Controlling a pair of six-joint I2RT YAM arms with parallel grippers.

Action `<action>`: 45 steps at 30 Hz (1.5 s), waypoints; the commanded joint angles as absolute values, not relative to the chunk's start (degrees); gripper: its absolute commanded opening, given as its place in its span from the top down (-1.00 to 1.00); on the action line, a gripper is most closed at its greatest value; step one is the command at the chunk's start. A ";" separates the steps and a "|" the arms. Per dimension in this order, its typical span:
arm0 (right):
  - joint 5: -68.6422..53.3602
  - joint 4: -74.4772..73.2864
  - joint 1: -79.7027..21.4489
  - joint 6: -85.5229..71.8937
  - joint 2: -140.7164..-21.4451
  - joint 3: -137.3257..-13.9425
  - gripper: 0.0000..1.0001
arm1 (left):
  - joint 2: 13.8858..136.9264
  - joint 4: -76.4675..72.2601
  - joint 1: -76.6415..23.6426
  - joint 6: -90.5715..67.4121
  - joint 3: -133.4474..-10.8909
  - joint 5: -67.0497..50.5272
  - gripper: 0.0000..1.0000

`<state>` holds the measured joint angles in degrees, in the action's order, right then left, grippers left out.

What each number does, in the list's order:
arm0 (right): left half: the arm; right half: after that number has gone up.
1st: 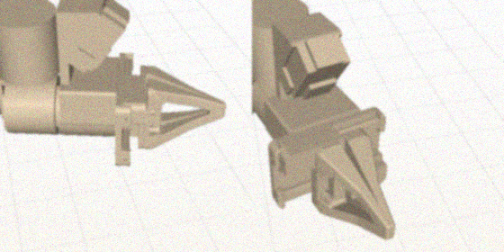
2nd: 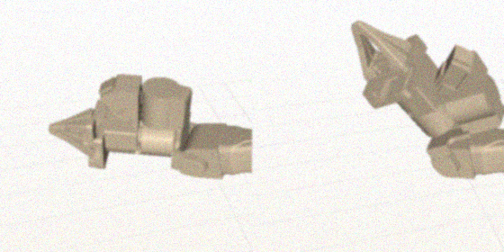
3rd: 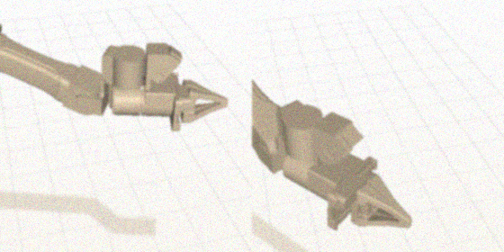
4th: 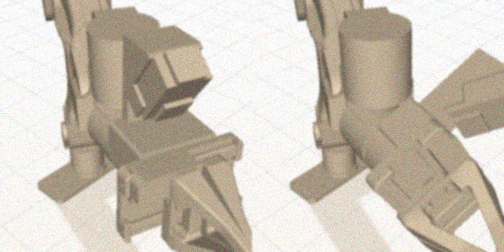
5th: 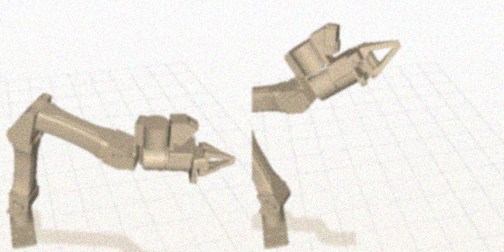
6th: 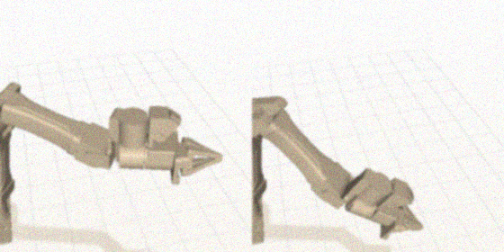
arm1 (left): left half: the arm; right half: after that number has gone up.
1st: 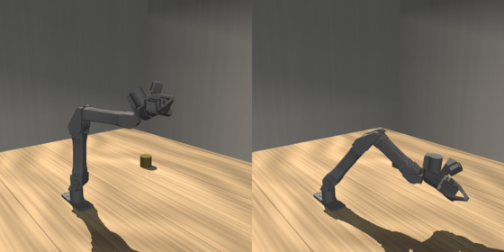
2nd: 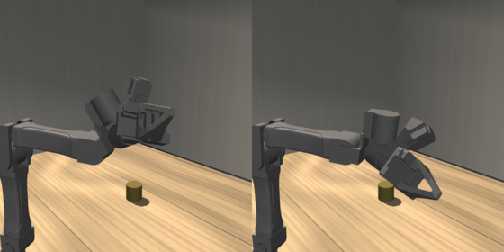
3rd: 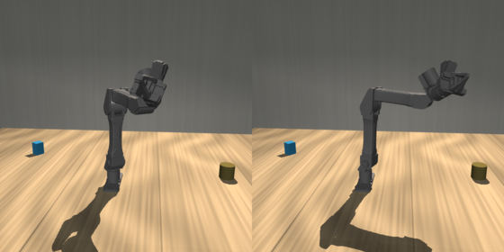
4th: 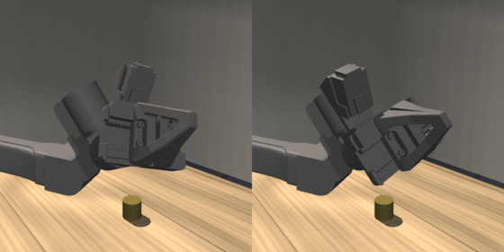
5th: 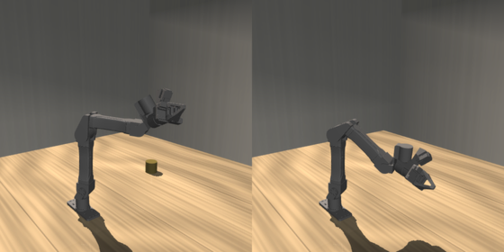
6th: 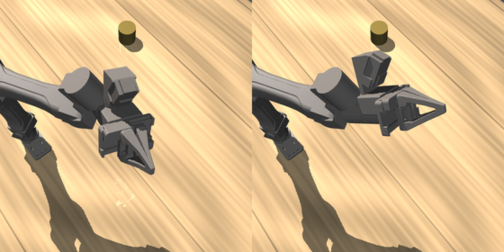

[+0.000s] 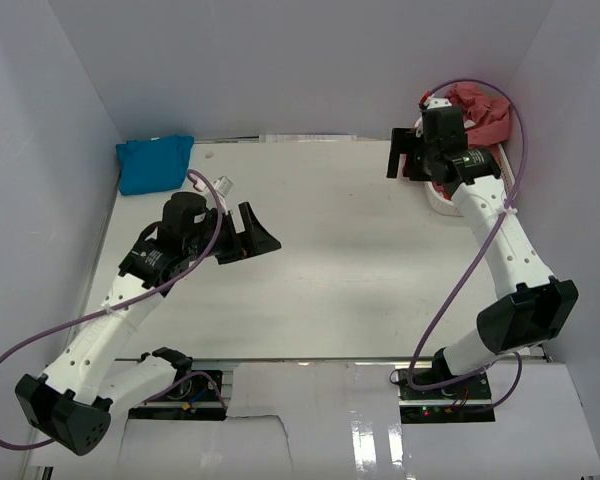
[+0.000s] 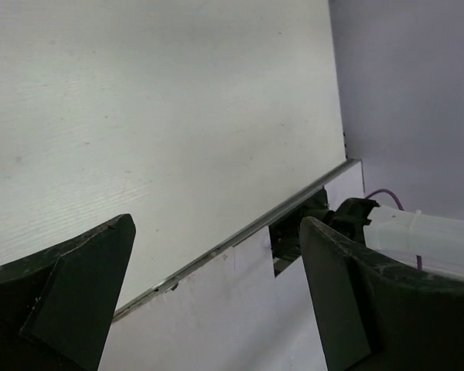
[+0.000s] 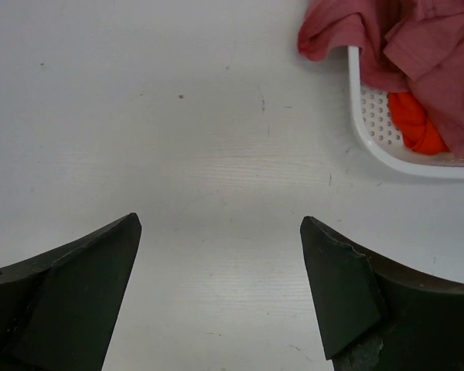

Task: Fold and stack the t-shirts
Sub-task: Grab crumpled tshirt from bin with the right arm

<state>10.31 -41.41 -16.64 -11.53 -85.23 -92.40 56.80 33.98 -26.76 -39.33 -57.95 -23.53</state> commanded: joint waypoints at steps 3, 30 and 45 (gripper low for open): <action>12.76 -45.61 -11.00 -14.31 -92.10 -99.92 -0.80 | 56.78 44.47 -26.89 -36.31 -64.59 -12.66 -0.96; 26.28 -43.08 -0.62 -15.47 -129.63 -129.28 -0.92 | 55.55 54.76 -26.89 -34.46 -67.15 -13.62 -0.96; 26.20 -34.98 2.46 -11.60 -135.17 -131.22 0.10 | 57.92 54.23 -26.89 -34.37 -66.27 -13.10 -0.96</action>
<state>25.39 -38.54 1.87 -12.21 -134.21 -128.68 57.80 54.11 -26.76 -34.92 -66.74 -13.65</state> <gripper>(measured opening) 0.537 0.979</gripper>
